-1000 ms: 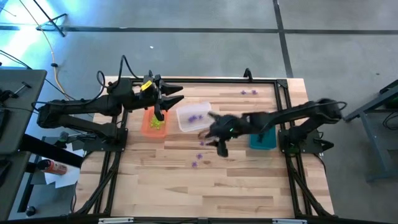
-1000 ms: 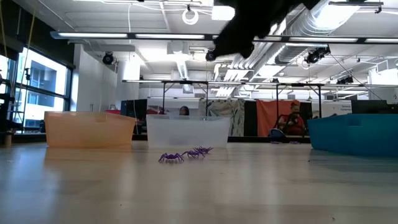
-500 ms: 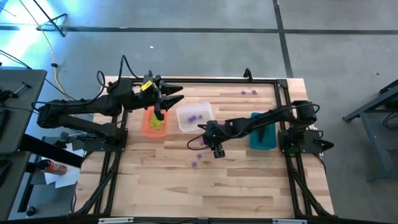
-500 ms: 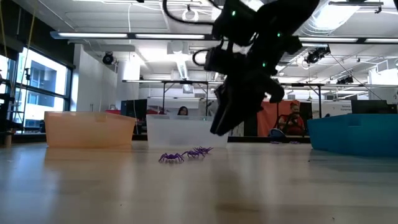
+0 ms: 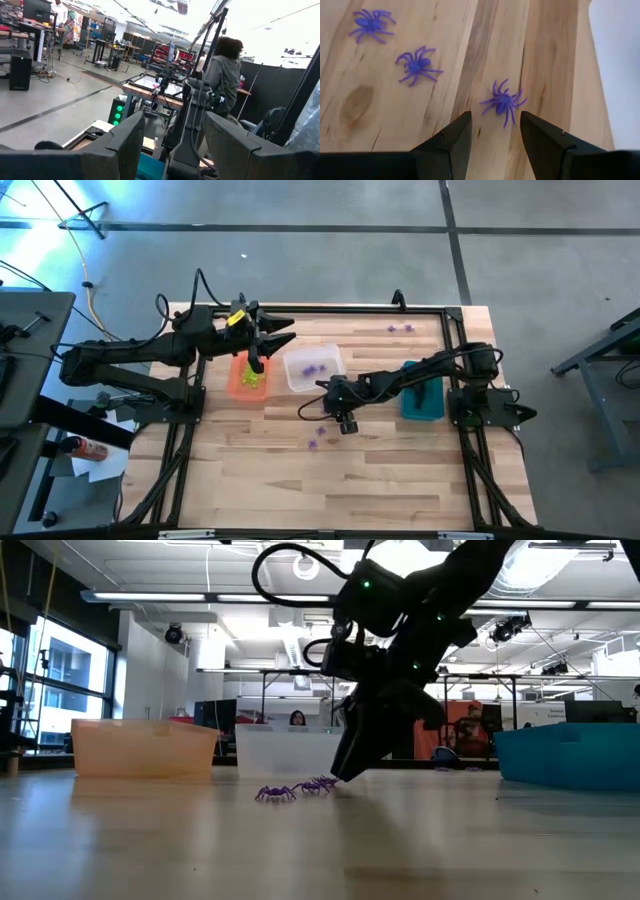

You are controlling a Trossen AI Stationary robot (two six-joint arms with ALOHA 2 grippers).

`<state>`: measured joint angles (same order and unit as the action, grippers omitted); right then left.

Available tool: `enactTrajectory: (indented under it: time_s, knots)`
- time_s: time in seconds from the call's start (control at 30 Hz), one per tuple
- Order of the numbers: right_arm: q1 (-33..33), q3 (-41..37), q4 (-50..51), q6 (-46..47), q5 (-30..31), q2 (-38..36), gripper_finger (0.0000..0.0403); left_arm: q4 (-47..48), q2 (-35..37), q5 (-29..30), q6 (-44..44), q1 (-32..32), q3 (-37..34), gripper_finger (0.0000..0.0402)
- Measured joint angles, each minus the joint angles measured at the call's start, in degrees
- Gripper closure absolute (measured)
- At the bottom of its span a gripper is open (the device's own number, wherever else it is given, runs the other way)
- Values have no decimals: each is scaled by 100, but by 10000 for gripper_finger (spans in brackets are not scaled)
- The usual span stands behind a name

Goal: Sort Halloween decoration
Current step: Put the purple spider toy into the transparent bin

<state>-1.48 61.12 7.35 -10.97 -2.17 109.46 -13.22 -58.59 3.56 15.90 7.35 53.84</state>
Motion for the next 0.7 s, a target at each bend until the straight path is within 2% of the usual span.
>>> enactTrajectory:
  time_s: [0.23, 0.33, 0.43, 0.6, 0.7]
  knots:
    - [0, 0, -37, 63, -4, 87, 238, 0, 0, 14, 48, 0, 0, 212]
    - [0, 0, -62, 224, 53, 87, 252, 2, 0, 14, 50, 0, 0, 212]
    - [0, -4, -65, 342, 82, 87, 289, 3, 0, 14, 50, 0, 0, 212]
    - [0, -7, -76, 475, 111, 87, 377, 3, 0, 14, 50, 0, 0, 212]
    - [-1, -7, -99, 611, 111, 87, 395, 4, 0, 14, 50, 0, 0, 212]
